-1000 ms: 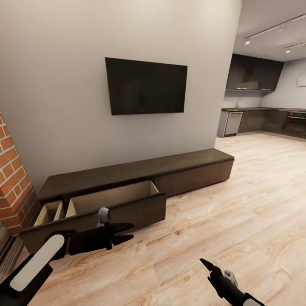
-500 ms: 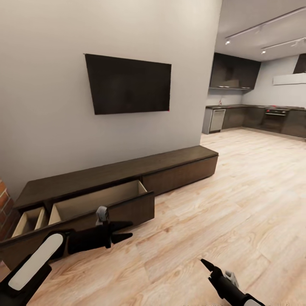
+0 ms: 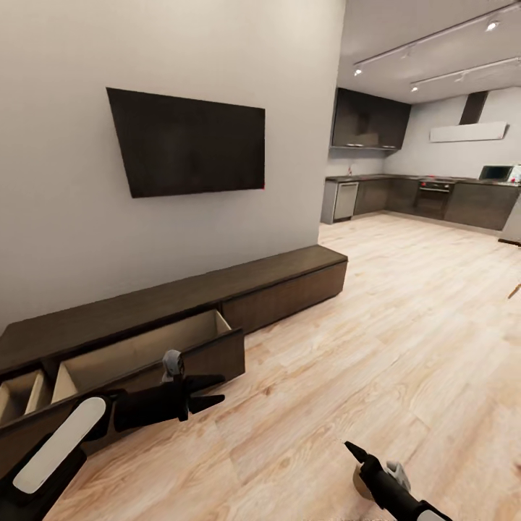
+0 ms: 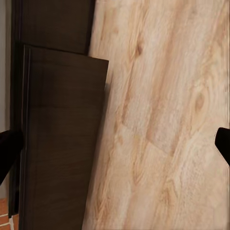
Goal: Place each of the two pumpkins and all three candles from the living room inside a cabinet in the living room (use any cabinet), then make sure every cabinet is closed, and position the cauldron so it is next to a table in the living room.
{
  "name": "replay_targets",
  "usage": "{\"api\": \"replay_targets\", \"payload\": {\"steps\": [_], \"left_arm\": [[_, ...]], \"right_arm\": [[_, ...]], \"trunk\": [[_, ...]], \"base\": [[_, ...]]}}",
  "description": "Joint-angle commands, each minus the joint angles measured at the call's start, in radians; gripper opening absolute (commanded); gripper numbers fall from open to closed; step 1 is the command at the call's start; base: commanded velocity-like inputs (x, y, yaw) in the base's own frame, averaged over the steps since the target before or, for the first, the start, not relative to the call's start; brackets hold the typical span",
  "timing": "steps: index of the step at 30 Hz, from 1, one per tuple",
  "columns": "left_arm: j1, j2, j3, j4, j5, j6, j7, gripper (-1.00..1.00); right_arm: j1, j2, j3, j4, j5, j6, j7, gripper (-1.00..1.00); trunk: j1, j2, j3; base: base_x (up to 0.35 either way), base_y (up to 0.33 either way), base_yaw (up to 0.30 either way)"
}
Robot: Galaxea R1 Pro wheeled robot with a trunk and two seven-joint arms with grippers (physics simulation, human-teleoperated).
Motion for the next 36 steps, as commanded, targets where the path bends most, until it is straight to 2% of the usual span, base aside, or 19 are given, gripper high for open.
{"api": "replay_targets", "payload": {"steps": [1,10,23,27,30,31,33,34,36], "left_arm": [[-0.001,0.001,-0.001,0.0,-0.006,0.0,-0.008,1.0],[-0.001,0.0,-0.001,0.0,-0.006,0.0,-0.008,1.0],[-0.001,0.001,0.001,0.0,-0.009,0.0,-0.007,1.0],[-0.001,0.001,0.002,0.0,-0.018,-0.001,-0.001,1.0],[-0.001,0.0,0.002,0.001,-0.022,-0.001,0.05,1.0],[-0.001,-0.001,0.002,0.001,-0.023,-0.002,0.094,1.0],[-0.001,-0.006,0.005,0.002,-0.02,-0.003,0.208,1.0],[-0.001,-0.007,0.005,0.001,-0.019,-0.004,0.239,1.0],[-0.001,-0.011,0.005,-0.001,-0.017,-0.008,0.371,1.0]], "right_arm": [[-0.001,0.0,0.0,0.0,-0.01,0.006,0.002,1.0],[-0.001,-0.001,0.0,0.001,-0.01,-0.001,0.0,1.0],[-0.001,0.0,0.0,0.002,-0.01,-0.005,-0.002,1.0],[-0.001,0.0,0.002,0.001,-0.009,-0.013,-0.003,1.0],[-0.001,0.0,0.004,0.0,-0.009,-0.047,-0.012,1.0],[-0.001,0.001,0.004,-0.001,-0.009,-0.06,-0.033,1.0],[-0.001,0.004,0.007,-0.004,-0.007,-0.071,-0.123,1.0],[-0.001,0.004,0.007,-0.007,-0.005,-0.072,-0.153,1.0],[-0.001,0.003,0.008,-0.014,0.014,-0.071,-0.284,1.0]], "trunk": [[-0.004,0.007,0.001],[-0.039,0.07,0.025],[-0.088,0.161,0.065],[-0.104,0.189,0.077],[-0.115,0.21,0.086],[-0.119,0.217,0.089],[-0.127,0.231,0.095],[-0.131,0.238,0.098],[-0.138,0.252,0.105]], "base": [[0.0,0.0,-0.189],[0.0,0.0,-0.094],[0.0,0.0,-0.259],[0.0,0.0,-0.111],[0.0,0.0,-0.022],[0.0,0.0,-0.01],[0.0,0.0,-0.005],[0.0,0.0,-0.003],[0.0,0.0,-0.002]]}}
